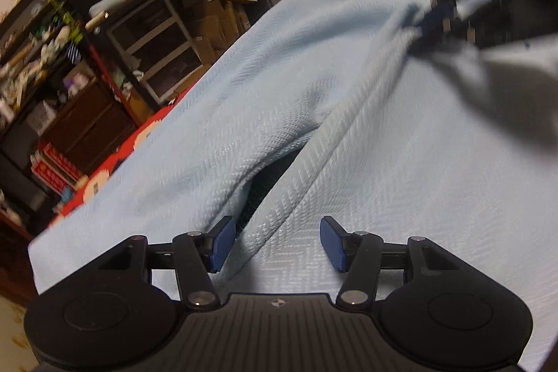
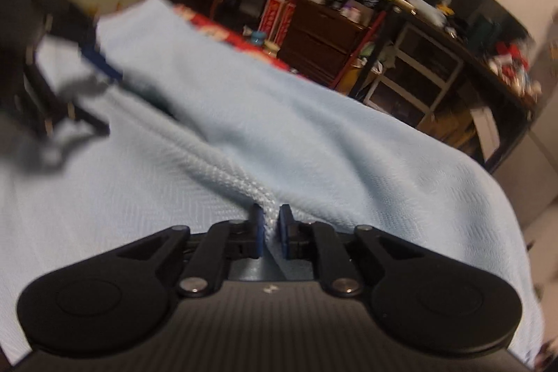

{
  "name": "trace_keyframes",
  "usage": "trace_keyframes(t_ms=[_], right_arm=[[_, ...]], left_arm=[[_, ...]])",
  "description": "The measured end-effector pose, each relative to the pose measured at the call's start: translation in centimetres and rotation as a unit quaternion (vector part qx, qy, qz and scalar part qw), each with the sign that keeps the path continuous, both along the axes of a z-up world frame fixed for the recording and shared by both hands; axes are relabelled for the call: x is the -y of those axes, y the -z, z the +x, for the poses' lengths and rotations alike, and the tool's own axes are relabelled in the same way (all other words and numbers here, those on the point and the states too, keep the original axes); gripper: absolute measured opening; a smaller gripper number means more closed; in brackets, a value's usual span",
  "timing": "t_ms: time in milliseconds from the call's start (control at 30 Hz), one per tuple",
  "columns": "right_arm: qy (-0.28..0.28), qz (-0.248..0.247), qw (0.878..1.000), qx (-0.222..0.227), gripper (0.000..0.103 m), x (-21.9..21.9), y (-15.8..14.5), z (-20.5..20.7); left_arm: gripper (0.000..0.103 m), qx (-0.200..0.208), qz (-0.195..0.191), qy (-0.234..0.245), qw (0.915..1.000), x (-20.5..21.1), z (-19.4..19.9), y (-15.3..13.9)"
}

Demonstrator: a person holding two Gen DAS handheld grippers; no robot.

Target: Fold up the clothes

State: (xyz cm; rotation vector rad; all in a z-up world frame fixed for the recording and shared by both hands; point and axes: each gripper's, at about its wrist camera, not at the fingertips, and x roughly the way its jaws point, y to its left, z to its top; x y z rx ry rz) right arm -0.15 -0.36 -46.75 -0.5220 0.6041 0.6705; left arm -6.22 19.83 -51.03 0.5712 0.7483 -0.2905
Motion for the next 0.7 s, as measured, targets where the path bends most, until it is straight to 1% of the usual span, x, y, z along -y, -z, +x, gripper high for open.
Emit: trace_keyframes(t_ms=[33,67,133,200,267,333,433,500,567,600,667,700], right_arm=[[0.003,0.010,1.000,-0.007,0.009,0.2,-0.2,0.4],[0.007,0.017,1.000,-0.012,0.009,0.3,-0.3,0.9],[0.016,0.026,0.999,-0.020,0.010,0.5,-0.5,1.3],[0.026,0.029,0.999,-0.019,0.009,0.6,-0.4,1.9],[0.041,0.045,0.998,-0.031,0.009,0.9,-0.5,2.8],[0.056,0.061,0.995,-0.056,0.009,1.2,-0.2,4.1],[0.070,0.054,0.993,-0.084,0.010,0.8,1.4,5.6],[0.081,0.057,0.991,-0.093,0.010,0.6,2.1,6.3],[0.093,0.065,0.988,-0.103,0.010,0.5,2.5,6.9],[0.099,0.072,0.986,-0.109,0.010,0.5,2.5,7.1],[0.104,0.088,0.983,-0.121,0.016,1.0,2.0,7.0],[0.106,0.098,0.982,-0.126,0.020,1.2,1.6,7.0]], left_arm=[[0.051,0.003,0.004,0.004,1.0000,-0.1,0.1,0.0],[0.034,0.005,0.008,0.008,0.9999,-0.2,0.3,0.0],[0.013,0.011,0.015,0.016,0.9997,-0.3,0.5,0.0],[0.011,0.016,0.023,0.025,0.9993,-0.5,0.8,0.0],[0.010,0.021,0.031,0.033,0.9988,-0.6,1.1,-0.1],[0.010,0.008,0.016,0.021,0.9996,-1.3,1.9,0.1],[0.013,-0.003,0.013,0.006,0.9999,-1.6,2.9,0.6],[0.017,-0.010,0.012,-0.004,0.9999,-1.7,3.6,1.0],[0.027,-0.017,0.005,-0.018,0.9997,-2.1,4.2,1.0],[0.028,-0.021,-0.001,-0.024,0.9995,-2.4,4.2,0.8],[0.034,-0.029,-0.007,-0.035,0.9990,-2.8,4.0,0.5],[0.036,-0.030,-0.008,-0.038,0.9988,-2.8,3.6,0.3]])
